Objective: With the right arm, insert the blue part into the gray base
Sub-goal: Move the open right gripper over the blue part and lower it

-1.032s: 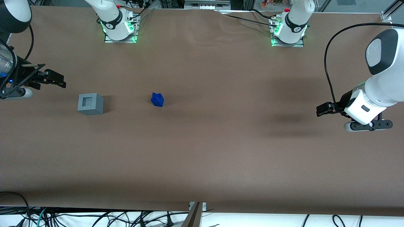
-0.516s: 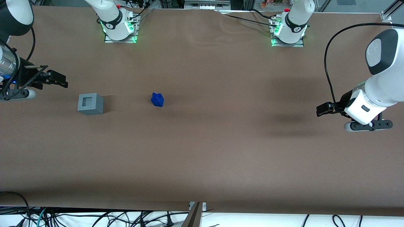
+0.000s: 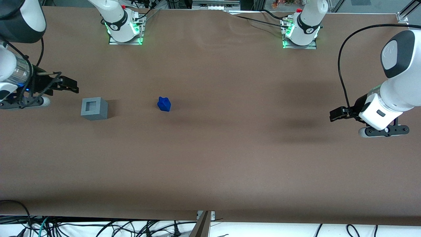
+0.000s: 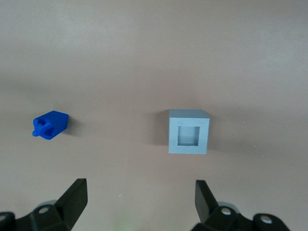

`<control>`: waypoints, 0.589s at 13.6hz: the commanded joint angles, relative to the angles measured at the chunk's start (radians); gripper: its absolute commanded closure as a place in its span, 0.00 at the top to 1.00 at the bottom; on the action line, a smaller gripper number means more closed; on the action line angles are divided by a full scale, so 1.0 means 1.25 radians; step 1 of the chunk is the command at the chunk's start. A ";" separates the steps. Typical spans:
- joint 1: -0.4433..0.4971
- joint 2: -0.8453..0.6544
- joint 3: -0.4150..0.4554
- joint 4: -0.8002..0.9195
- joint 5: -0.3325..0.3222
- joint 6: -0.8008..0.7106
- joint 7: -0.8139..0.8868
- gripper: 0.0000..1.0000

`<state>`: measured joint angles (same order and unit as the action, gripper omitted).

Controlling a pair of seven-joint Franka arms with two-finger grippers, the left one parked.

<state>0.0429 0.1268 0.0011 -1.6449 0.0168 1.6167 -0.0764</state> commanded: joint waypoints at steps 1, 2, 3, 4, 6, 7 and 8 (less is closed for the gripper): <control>0.070 0.027 0.000 -0.001 -0.001 0.005 0.065 0.99; 0.108 0.036 0.000 -0.001 -0.002 0.012 0.118 0.99; 0.135 0.049 0.000 -0.007 -0.005 0.038 0.189 0.99; 0.164 0.053 0.000 -0.023 -0.005 0.076 0.254 0.99; 0.211 0.052 0.000 -0.082 -0.007 0.141 0.349 0.98; 0.227 0.046 0.002 -0.118 -0.007 0.176 0.380 0.98; 0.239 0.042 0.002 -0.155 -0.009 0.224 0.409 0.98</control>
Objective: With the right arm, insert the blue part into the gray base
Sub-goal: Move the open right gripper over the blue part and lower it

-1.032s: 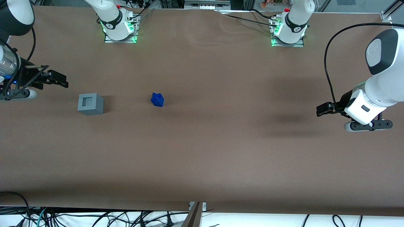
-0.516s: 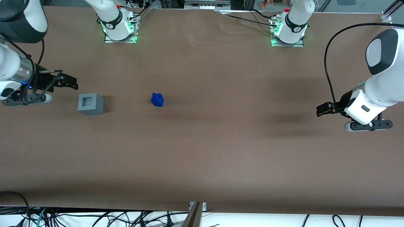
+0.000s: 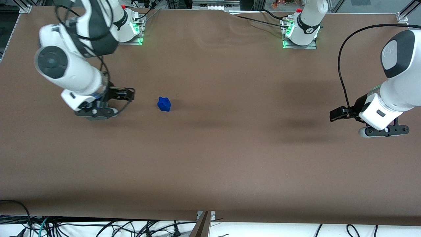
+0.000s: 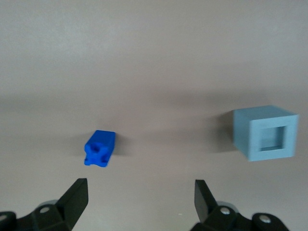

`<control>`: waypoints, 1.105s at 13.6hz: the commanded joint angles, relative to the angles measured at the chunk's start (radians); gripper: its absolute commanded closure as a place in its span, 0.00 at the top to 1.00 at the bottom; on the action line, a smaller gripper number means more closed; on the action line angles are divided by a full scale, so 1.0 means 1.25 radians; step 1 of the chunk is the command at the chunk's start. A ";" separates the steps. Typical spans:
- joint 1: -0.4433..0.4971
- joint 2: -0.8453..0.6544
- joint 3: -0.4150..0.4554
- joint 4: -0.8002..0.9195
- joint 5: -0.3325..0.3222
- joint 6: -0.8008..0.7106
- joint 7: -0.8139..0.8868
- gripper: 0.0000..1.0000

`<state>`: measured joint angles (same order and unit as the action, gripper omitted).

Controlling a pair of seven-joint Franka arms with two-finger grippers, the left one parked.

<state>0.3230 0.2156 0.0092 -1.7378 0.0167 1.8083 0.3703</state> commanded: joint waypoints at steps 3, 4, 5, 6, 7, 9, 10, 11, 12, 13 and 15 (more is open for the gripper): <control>0.036 -0.030 0.021 -0.172 -0.008 0.179 0.146 0.98; 0.047 -0.028 0.032 -0.197 -0.008 0.212 0.183 0.98; 0.068 -0.028 0.033 -0.231 -0.010 0.247 0.218 0.98; 0.077 -0.026 0.033 -0.252 -0.012 0.269 0.228 0.98; 0.085 -0.022 0.033 -0.263 -0.011 0.285 0.233 0.98; 0.102 0.005 0.033 -0.264 -0.012 0.326 0.262 0.98; 0.107 0.024 0.033 -0.265 -0.012 0.341 0.272 0.98; 0.111 0.031 0.033 -0.273 -0.012 0.358 0.280 0.98; 0.117 0.041 0.032 -0.284 -0.016 0.383 0.282 0.98; 0.117 0.053 0.032 -0.301 -0.027 0.423 0.282 0.98; 0.118 0.068 0.032 -0.335 -0.029 0.494 0.287 0.98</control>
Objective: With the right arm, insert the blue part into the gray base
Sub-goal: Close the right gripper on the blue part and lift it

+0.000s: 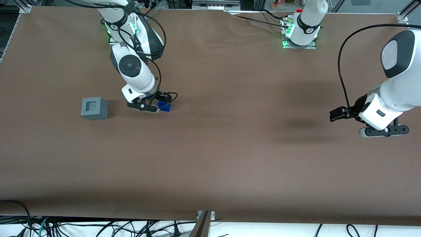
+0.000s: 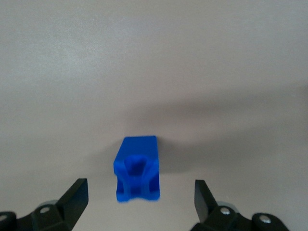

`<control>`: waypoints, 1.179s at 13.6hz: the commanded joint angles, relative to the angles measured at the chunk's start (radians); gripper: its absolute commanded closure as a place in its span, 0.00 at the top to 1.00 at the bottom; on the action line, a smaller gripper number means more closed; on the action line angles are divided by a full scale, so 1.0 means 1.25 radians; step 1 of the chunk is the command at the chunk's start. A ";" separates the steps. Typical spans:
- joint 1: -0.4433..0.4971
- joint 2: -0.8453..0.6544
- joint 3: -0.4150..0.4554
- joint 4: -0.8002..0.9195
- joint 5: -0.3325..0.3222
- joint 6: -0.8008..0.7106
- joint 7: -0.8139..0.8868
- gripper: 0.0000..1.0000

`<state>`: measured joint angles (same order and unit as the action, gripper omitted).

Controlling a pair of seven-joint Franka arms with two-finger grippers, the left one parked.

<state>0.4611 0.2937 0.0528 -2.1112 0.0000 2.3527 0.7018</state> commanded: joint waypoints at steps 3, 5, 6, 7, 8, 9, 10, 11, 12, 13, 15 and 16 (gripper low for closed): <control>0.025 0.030 -0.003 -0.060 -0.016 0.134 0.045 0.98; 0.026 0.036 -0.003 -0.068 -0.017 0.134 0.046 0.98; 0.030 0.041 -0.003 -0.070 -0.017 0.138 0.046 0.98; 0.030 0.045 -0.003 -0.070 -0.018 0.144 0.046 0.98; 0.029 0.045 -0.007 -0.071 -0.020 0.149 0.045 0.92; 0.029 0.044 -0.008 -0.071 -0.025 0.150 0.045 0.82; 0.029 0.044 -0.008 -0.070 -0.027 0.150 0.045 0.68; 0.029 0.044 -0.008 -0.071 -0.027 0.149 0.046 0.51; 0.029 0.044 -0.007 -0.071 -0.028 0.148 0.045 0.39; 0.029 0.042 -0.008 -0.071 -0.028 0.145 0.044 0.36; 0.029 0.033 -0.008 -0.063 -0.028 0.143 0.041 0.33; 0.029 0.022 -0.009 -0.056 -0.028 0.143 0.033 0.33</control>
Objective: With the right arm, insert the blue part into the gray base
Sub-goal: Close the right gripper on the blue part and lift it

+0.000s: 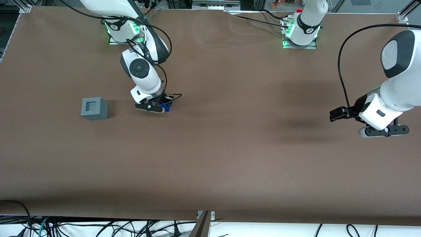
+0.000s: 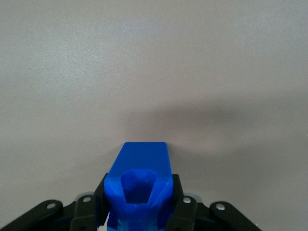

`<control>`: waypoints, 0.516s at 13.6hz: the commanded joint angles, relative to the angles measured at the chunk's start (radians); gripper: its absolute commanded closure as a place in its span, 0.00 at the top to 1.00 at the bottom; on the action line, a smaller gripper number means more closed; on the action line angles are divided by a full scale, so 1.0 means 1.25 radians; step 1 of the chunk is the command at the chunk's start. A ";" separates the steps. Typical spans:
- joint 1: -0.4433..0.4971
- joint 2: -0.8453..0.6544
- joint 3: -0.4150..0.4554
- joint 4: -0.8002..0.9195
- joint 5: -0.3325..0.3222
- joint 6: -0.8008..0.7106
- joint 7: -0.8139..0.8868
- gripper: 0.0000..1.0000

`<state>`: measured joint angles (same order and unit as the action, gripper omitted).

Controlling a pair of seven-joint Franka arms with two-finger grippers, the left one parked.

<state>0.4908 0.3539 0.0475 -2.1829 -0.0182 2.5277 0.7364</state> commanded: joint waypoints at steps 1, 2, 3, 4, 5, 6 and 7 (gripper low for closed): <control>0.004 -0.038 -0.015 0.015 -0.016 -0.009 -0.002 0.33; 0.004 -0.046 -0.026 0.041 -0.017 -0.047 -0.016 0.33; 0.003 -0.046 -0.032 0.085 -0.017 -0.108 -0.038 0.33; 0.003 -0.046 -0.046 0.148 -0.017 -0.190 -0.070 0.33; -0.002 -0.039 -0.059 0.208 -0.019 -0.268 -0.105 0.32; -0.011 -0.035 -0.075 0.256 -0.017 -0.324 -0.158 0.31; -0.017 -0.036 -0.088 0.282 -0.017 -0.348 -0.203 0.31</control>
<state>0.4850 0.2976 -0.0371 -1.9228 -0.0297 2.1843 0.5763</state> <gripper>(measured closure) 0.493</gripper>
